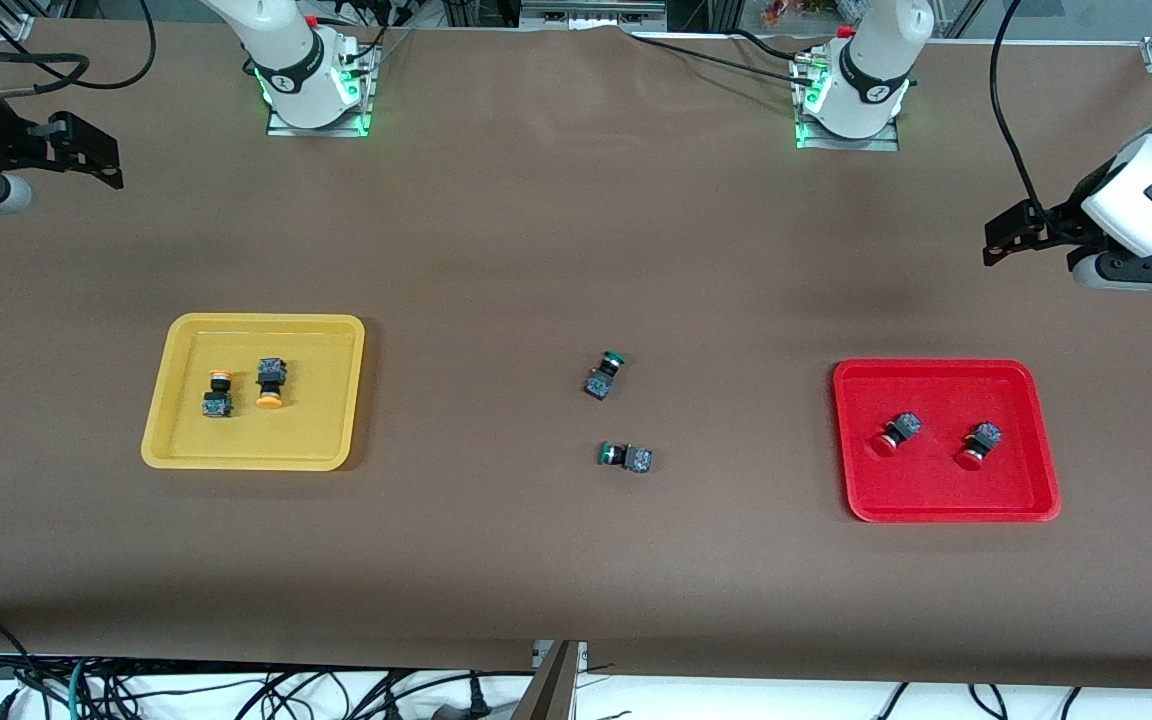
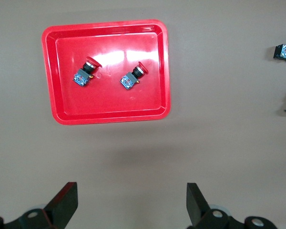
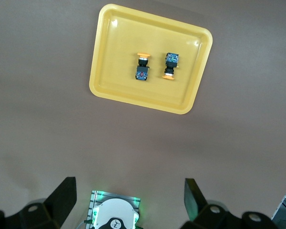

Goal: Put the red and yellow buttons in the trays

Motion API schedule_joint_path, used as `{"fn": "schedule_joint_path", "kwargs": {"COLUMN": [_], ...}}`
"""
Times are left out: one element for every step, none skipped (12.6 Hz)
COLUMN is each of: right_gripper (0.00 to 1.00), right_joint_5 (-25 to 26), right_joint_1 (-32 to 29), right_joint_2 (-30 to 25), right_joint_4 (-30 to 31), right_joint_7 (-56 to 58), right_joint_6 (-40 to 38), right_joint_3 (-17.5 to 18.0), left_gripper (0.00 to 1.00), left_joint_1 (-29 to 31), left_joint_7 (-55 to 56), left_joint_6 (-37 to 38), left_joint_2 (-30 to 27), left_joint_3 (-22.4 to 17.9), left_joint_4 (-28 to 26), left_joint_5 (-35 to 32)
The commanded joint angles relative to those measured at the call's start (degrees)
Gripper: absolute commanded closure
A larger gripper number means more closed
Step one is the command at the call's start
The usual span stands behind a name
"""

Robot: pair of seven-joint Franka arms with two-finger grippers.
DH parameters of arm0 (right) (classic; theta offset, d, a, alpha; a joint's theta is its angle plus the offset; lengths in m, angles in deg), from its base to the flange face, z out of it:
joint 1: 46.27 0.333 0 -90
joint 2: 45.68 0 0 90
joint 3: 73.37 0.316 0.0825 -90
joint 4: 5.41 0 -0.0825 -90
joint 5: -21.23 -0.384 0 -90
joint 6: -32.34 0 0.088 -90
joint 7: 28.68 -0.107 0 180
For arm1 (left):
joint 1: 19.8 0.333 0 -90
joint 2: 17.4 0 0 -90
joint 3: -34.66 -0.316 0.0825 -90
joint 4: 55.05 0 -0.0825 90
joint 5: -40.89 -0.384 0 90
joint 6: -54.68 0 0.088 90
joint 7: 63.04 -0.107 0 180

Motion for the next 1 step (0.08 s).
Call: {"fn": "schedule_joint_path", "kwargs": {"right_gripper": [0.0], "right_joint_5": [0.42], "right_joint_1": [-0.85], "right_joint_2": [-0.35], "right_joint_4": [0.78], "right_joint_7": [-0.45], "right_joint_6": [0.6], "right_joint_3": [0.61], "left_gripper": [0.0], "left_joint_1": [-0.37], "left_joint_7": [0.49], "left_joint_6": [0.4], "left_joint_2": [-0.33], "left_joint_3": [-0.32], "left_joint_4": [-0.01], "left_joint_5": [1.03]}}
